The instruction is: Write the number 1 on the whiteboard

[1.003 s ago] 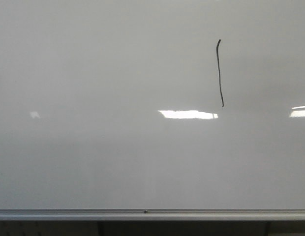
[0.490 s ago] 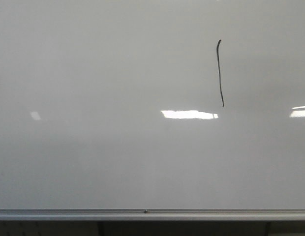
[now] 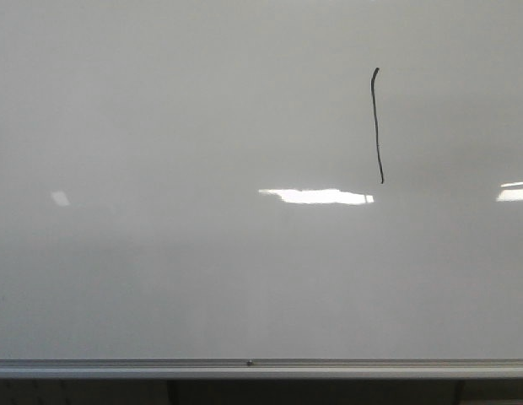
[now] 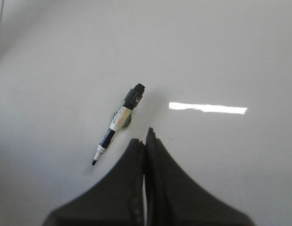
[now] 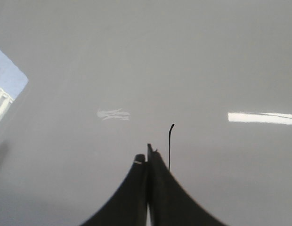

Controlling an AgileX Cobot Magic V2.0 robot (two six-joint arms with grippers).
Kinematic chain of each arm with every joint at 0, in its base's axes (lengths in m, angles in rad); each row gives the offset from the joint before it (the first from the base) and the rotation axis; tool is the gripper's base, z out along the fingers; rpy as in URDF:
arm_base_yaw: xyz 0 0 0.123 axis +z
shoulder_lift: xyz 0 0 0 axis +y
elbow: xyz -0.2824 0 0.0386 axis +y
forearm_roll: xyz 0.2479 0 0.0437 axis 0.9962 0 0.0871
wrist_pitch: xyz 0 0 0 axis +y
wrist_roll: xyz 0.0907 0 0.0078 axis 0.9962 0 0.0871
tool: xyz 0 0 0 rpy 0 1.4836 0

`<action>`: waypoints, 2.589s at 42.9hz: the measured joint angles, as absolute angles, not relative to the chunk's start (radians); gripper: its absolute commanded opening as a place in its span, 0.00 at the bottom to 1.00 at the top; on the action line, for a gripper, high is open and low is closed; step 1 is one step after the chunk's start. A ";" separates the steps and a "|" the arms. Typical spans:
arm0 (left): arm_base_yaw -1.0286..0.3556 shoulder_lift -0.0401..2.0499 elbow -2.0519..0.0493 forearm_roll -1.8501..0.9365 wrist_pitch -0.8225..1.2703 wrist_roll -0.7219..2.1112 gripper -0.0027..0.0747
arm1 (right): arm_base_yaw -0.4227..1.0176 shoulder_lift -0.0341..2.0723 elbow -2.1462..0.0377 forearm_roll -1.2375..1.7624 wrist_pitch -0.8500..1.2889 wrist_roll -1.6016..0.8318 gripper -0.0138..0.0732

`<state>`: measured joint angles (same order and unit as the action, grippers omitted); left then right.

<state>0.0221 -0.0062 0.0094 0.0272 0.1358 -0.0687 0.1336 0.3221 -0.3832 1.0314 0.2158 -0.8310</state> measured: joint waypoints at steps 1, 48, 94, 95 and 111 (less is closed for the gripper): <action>0.022 -0.006 0.009 0.027 0.136 -0.069 0.01 | 0.134 0.322 -0.383 1.031 0.216 -0.831 0.02; 0.022 -0.006 0.009 0.027 0.136 -0.069 0.01 | 0.134 0.191 -0.138 0.344 0.126 -0.221 0.02; 0.022 -0.006 0.009 0.027 0.135 -0.069 0.01 | -0.014 -0.010 0.027 0.161 0.143 -0.027 0.02; 0.022 -0.006 0.009 0.027 0.135 -0.069 0.01 | -0.014 -0.010 0.027 0.161 0.143 -0.027 0.02; 0.022 -0.006 0.009 0.027 0.135 -0.069 0.01 | -0.014 -0.010 0.027 0.161 0.143 -0.025 0.02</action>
